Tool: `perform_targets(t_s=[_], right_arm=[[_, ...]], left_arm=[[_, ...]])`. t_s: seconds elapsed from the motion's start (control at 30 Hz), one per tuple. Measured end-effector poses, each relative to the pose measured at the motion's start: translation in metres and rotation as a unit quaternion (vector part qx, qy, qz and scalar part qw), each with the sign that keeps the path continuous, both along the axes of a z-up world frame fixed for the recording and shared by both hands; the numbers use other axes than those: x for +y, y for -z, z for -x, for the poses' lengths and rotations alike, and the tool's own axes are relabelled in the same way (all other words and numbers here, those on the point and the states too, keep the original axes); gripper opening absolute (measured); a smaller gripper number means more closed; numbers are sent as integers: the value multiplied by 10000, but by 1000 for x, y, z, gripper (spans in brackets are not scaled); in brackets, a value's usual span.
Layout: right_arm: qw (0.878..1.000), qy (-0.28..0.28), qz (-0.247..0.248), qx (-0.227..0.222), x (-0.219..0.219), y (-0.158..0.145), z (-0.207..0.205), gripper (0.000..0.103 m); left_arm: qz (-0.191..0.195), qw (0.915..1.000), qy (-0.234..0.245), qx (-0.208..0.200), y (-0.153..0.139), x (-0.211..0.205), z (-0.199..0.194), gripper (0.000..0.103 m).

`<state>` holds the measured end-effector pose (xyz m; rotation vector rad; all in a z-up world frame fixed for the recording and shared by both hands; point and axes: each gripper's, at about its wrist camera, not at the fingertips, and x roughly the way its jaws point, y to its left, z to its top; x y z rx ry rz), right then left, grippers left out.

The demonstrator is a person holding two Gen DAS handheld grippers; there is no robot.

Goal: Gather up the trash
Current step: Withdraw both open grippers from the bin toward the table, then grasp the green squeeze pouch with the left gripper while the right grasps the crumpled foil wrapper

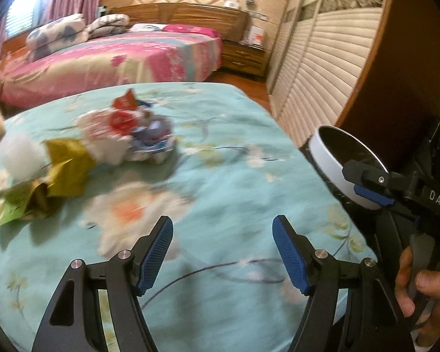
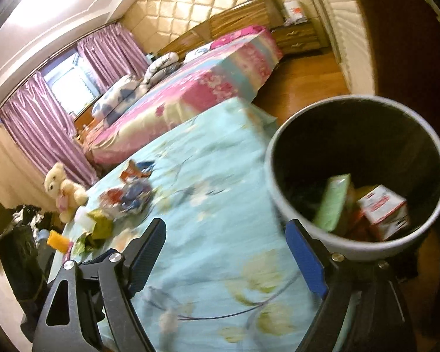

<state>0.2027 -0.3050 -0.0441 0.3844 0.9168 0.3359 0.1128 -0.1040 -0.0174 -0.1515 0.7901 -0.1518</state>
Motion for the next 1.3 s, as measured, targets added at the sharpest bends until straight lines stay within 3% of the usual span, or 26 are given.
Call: perform_targets(t_s=[0.53,0.87,1.3], right_arm=[[9959,-896,-58,72,95,13,-4,86],[9924,-1220,-44,133,137,24,-17,86],[9907,-1347,-7,185,167,35,-39,86]], left_arm=[[137,9950,-984,101,1,91,48,70],[242,9872,-1571,146,2,138,54,70],[1002,9678,-2298,206,13,201,51,70]])
